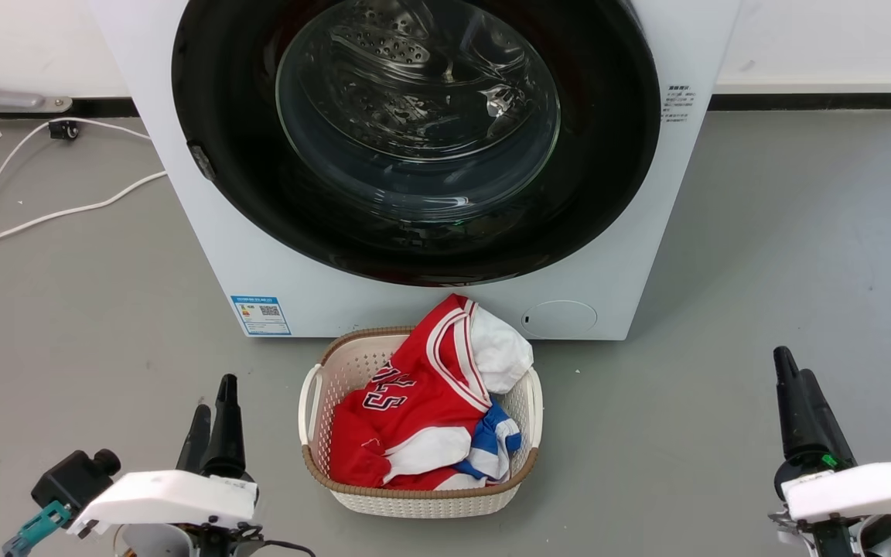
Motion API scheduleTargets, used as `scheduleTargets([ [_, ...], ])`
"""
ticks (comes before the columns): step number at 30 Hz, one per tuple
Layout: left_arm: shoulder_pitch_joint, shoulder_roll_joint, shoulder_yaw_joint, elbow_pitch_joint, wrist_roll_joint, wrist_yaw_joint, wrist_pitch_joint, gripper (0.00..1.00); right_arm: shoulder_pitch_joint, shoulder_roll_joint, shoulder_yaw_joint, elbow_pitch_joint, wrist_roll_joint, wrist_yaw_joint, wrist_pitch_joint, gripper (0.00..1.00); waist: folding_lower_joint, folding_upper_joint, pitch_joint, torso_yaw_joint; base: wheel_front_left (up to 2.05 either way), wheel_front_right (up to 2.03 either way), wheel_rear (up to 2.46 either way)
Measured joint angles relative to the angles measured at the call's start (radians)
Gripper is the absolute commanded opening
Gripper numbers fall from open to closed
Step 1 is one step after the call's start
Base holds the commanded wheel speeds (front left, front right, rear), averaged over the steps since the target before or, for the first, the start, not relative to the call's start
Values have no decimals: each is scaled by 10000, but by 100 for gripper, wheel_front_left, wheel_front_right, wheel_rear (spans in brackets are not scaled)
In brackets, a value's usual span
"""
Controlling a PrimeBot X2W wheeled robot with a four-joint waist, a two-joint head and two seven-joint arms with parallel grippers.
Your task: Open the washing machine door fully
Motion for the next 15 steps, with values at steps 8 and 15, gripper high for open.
scheduleTargets([
  [8,35,102,-368,-222,1198,247,-299,100,157,0,167,-309,-1461,0,-288,100,0,0,0,15,0,0,0],
  [15,163,197,-654,-385,2098,349,-514,100,351,0,274,-487,-2420,0,-512,100,0,0,-10,25,0,0,0],
])
